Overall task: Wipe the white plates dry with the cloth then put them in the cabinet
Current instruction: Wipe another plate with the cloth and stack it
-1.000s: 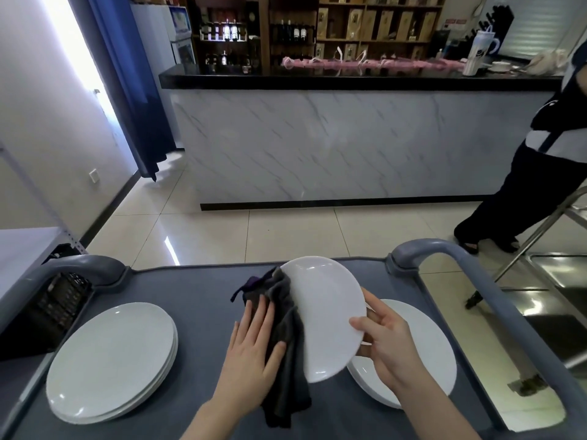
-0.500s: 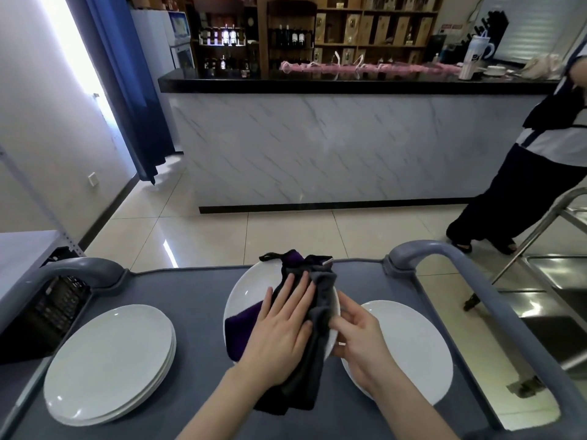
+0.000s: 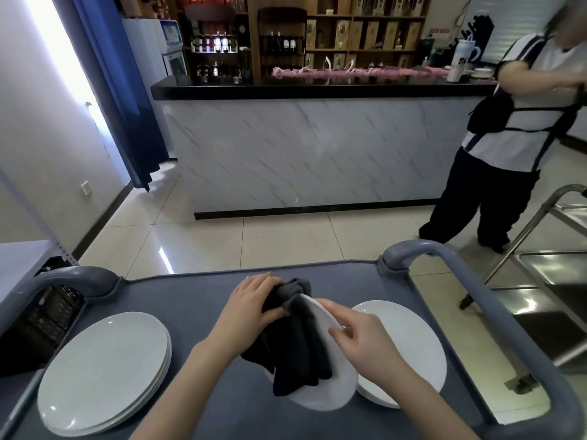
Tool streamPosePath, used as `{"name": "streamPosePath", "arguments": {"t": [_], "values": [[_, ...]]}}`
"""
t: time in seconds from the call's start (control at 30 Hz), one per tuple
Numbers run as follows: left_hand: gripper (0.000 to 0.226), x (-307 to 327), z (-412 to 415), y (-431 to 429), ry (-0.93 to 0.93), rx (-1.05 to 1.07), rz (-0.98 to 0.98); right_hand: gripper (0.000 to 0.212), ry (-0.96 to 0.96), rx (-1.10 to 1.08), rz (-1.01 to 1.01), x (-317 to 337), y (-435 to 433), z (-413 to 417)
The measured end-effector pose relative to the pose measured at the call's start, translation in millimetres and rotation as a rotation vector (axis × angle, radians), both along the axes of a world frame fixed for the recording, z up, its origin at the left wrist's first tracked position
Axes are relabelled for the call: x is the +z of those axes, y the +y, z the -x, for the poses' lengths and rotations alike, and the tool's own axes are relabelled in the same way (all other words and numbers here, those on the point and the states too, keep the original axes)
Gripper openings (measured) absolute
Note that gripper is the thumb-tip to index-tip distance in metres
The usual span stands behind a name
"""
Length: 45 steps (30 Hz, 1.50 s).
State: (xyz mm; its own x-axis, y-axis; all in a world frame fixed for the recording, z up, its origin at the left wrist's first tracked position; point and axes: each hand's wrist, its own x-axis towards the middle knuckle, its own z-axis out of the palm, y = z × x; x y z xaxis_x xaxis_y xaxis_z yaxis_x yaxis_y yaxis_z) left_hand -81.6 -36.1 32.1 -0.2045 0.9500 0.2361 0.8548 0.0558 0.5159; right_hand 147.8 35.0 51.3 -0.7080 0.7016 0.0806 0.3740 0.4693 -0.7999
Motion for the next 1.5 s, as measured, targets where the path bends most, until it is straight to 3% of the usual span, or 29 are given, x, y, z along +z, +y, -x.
{"name": "streamPosePath", "arguments": {"t": [0.1,0.23,0.33,0.4,0.53,0.63,0.8,0.9,1.0,1.17,1.27,1.37,1.5], "values": [[0.035,8.6,8.6,-8.9,-0.022,-0.073,-0.002,0.053,-0.121,0.011,-0.223,7.6,4.1,-0.5],[0.035,14.0,-4.0,-21.1,-0.137,-0.044,-0.082,0.051,-0.128,0.038,-0.382,21.3,-0.3,4.9],[0.059,14.2,-12.7,-23.6,0.023,-0.127,-0.031,0.056,-0.163,0.084,-0.390,28.5,-2.0,9.1],[0.060,12.7,-10.9,-18.3,0.141,-0.152,0.032,0.047,-0.214,0.125,-0.403,27.9,-0.4,12.4],[0.036,8.1,-4.8,-15.3,-0.120,-0.065,0.007,0.045,-0.239,0.093,-0.349,18.9,3.4,15.5],[0.031,1.5,-5.3,-21.3,-0.227,0.012,-0.112,0.023,-0.209,-0.019,-0.278,11.8,7.8,15.1],[0.028,7.6,-3.6,-25.0,-0.248,-0.007,-0.149,0.035,-0.041,-0.014,-0.186,7.8,4.6,19.5],[0.026,13.0,0.1,-22.2,-0.299,-0.012,-0.136,0.029,0.055,-0.043,-0.194,9.8,5.3,23.2],[0.027,18.5,-0.1,-17.2,-0.355,0.078,-0.222,0.017,0.199,-0.144,-0.136,11.3,3.5,26.1],[0.016,8.5,-1.4,-22.7,-0.584,0.307,-0.318,0.023,0.434,-0.393,0.059,5.9,-4.8,27.5],[0.012,-7.3,-12.4,-32.6,-0.726,0.401,-0.321,0.027,0.445,-0.460,0.090,3.7,-1.5,26.6],[0.017,-10.3,-9.2,-37.4,-0.630,0.348,-0.265,0.028,0.332,-0.350,0.017,6.1,7.8,19.3],[0.030,8.3,-0.5,-30.6,-0.361,0.100,-0.156,0.027,0.133,-0.071,-0.145,17.2,20.1,15.7]]}}
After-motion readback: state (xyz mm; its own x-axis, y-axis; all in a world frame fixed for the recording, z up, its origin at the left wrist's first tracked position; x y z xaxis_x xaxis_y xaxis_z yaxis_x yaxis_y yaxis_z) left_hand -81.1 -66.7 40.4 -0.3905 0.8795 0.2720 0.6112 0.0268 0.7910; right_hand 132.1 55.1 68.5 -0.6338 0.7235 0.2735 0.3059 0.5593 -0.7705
